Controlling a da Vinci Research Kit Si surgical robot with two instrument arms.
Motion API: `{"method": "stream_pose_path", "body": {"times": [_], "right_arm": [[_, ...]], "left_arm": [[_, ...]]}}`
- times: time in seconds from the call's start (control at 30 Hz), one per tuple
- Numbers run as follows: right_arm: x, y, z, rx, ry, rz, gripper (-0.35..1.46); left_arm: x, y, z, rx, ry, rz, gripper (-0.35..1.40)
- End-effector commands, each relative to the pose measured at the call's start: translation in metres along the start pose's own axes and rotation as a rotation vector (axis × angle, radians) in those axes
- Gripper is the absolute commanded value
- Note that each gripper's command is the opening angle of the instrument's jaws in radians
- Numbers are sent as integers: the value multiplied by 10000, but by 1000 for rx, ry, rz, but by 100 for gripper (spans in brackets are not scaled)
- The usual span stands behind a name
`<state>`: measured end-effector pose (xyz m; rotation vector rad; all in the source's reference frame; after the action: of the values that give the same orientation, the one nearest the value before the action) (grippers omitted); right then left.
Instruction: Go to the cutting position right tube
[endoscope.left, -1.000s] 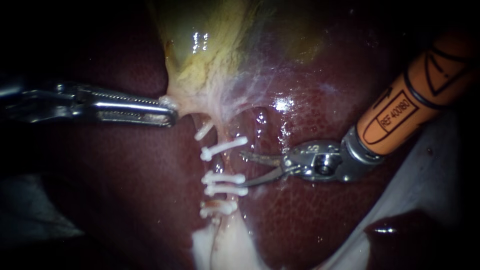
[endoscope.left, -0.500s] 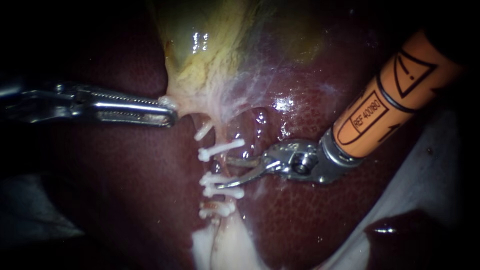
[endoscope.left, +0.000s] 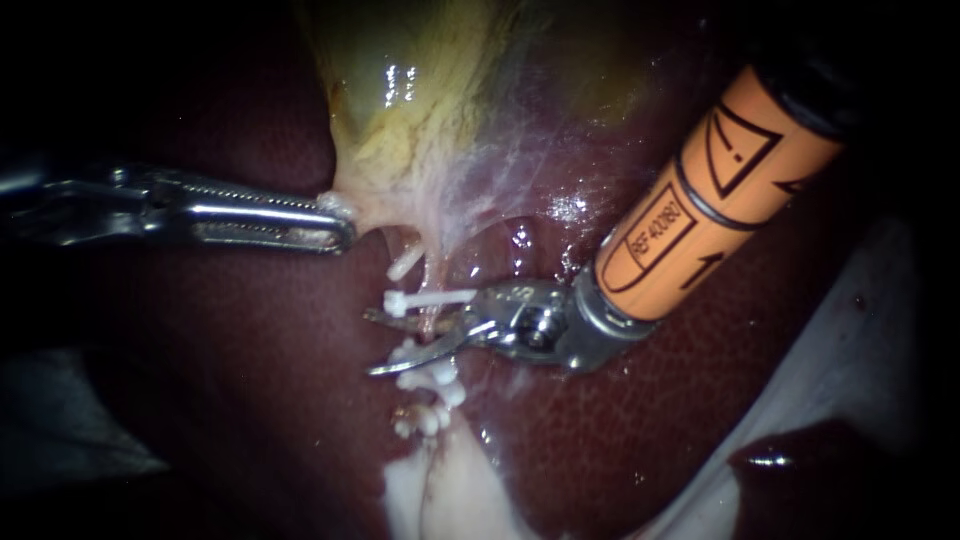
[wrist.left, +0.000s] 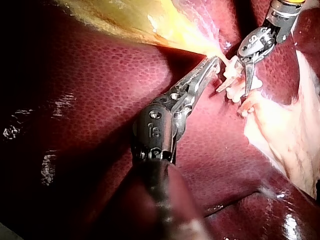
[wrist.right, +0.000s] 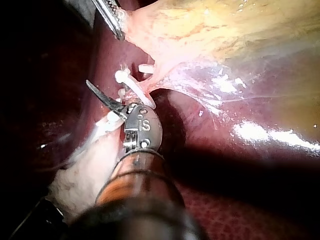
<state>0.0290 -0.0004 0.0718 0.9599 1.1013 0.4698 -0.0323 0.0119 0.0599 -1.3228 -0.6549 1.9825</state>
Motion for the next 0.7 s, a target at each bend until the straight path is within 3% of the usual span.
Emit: {"method": "stream_pose_path", "body": {"times": [0.03,0.7], "right_arm": [[2,-1,3,-1,4,1,142],[17,-26,8,18,16,16,143]], "left_arm": [[0,0,0,1,0,0,-35],[0,0,0,1,0,0,-35]]}}
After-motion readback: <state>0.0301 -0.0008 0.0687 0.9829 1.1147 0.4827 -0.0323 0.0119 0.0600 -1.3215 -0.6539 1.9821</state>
